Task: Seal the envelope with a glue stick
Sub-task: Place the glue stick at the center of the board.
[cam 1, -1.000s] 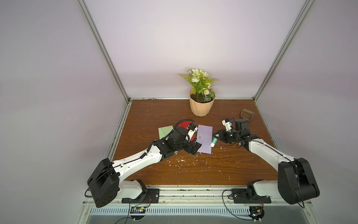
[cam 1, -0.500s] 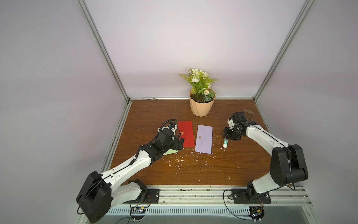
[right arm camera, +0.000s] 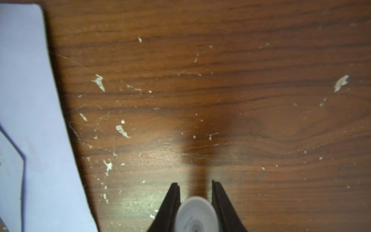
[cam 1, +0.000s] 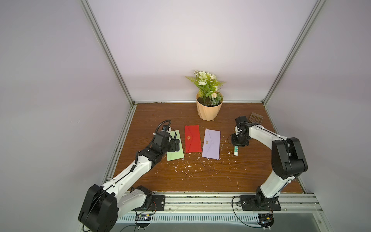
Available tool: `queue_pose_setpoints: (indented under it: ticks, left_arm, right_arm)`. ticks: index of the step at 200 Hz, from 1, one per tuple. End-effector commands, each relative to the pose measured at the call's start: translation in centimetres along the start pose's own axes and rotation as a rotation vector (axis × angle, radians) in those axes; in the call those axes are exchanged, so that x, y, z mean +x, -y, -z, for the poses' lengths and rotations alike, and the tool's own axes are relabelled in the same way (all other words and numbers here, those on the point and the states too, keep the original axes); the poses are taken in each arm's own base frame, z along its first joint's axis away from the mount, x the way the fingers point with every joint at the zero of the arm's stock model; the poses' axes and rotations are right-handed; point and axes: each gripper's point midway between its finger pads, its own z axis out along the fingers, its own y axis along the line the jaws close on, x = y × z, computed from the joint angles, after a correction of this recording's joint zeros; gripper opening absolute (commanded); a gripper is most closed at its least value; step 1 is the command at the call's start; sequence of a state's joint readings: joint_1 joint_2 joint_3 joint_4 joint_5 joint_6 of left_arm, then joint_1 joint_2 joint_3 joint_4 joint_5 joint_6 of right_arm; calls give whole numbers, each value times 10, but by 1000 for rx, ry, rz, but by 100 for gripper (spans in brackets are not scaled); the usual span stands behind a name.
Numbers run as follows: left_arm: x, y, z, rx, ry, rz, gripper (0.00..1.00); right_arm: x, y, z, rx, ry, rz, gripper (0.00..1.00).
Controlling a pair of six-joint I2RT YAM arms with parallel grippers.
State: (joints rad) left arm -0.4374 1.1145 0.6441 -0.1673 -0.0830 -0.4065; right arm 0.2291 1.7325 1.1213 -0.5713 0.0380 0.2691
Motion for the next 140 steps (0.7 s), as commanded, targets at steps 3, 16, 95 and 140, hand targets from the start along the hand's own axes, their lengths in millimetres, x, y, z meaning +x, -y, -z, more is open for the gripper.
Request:
queue_pose_setpoints:
  ticks: [3,16,95,140]
  left_arm:
    - [-7,-12,0,-51,-1,14,98]
    - [-12,-15,1,-57,10,26,98]
    - [-33,-29,6,-79,35,36,99]
    - [-50,-59,7,-148,76,99,96]
  right_arm:
    - [17,3,-18,31,-41,18,13]
    - [21,4,-22,31,-45,16,21]
    - [20,6,-20,37,-7,7,45]
    - [-20,1,26,2,208,24,54]
